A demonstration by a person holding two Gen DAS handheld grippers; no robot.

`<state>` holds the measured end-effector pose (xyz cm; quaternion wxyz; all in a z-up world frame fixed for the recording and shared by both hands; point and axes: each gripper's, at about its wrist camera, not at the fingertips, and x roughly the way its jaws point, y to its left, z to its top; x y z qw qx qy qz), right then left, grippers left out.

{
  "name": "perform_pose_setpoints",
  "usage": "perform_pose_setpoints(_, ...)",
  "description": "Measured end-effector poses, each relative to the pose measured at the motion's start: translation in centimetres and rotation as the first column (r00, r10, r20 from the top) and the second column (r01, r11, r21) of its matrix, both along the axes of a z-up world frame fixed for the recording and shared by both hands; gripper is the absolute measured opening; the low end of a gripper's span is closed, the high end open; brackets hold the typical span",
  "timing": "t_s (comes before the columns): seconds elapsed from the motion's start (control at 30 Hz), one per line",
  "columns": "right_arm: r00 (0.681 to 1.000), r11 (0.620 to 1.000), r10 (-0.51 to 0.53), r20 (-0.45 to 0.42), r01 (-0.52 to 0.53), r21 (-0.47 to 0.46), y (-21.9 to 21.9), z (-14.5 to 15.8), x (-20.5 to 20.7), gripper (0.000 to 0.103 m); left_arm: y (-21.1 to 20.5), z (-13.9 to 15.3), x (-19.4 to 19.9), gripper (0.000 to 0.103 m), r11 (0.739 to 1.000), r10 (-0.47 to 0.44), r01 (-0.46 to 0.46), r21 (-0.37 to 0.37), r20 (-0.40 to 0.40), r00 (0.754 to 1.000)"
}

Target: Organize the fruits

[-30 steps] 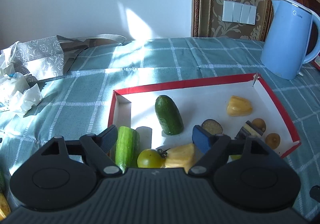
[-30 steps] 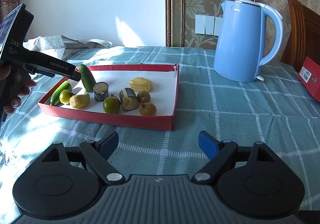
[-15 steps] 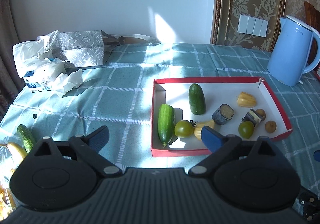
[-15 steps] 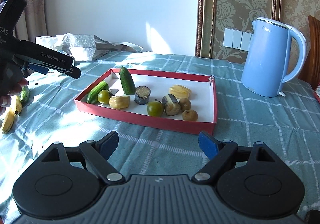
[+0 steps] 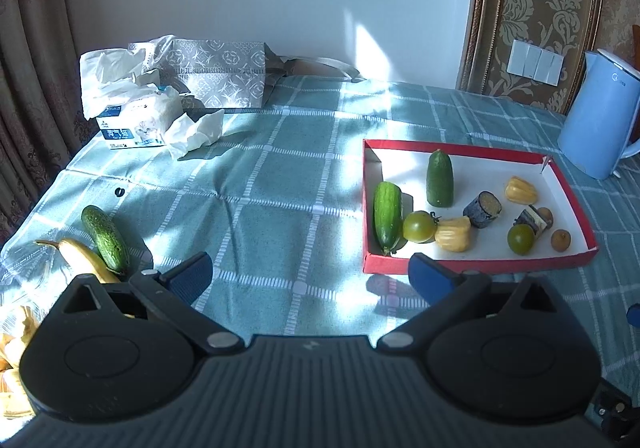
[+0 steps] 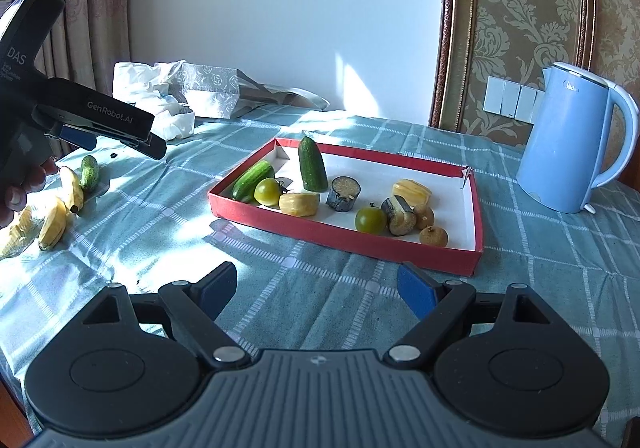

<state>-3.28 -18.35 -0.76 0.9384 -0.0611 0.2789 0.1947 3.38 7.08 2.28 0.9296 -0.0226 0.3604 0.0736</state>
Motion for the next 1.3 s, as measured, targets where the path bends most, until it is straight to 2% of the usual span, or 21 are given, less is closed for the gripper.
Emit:
perform_pose_setpoints(0.13,1.0,1.0,0.008,-0.001,-0.008,0.002,0.5,0.0,-0.2,0.087,1.1,0.4,-0.8,0.103,0.999,0.026,-0.026,-0.02,0.025,0.999)
perform_pose_setpoints(0.23,1.0,1.0,0.016,0.0,-0.016,-0.002,0.9,0.0,-0.3,0.087,1.8,0.4,-0.9,0.103,0.998,0.039,-0.038,-0.052,0.005,0.999)
perform_pose_setpoints(0.37,1.0,1.0,0.025,0.001,-0.025,-0.009,1.3,0.0,-0.4,0.087,2.5,0.5,-1.2,0.103,0.995,0.082,-0.082,-0.048,0.008,0.997)
perform_pose_setpoints(0.53,1.0,0.999,0.028,-0.001,-0.028,-0.017,1.4,-0.1,-0.5,0.087,2.6,0.7,-1.5,0.103,0.997,0.081,-0.081,-0.005,0.023,0.996)
perform_pose_setpoints(1.3,1.0,1.0,0.02,-0.001,-0.02,-0.013,0.8,0.0,-0.7,0.087,1.6,0.9,-1.5,0.103,1.0,0.023,-0.023,-0.003,0.02,1.0)
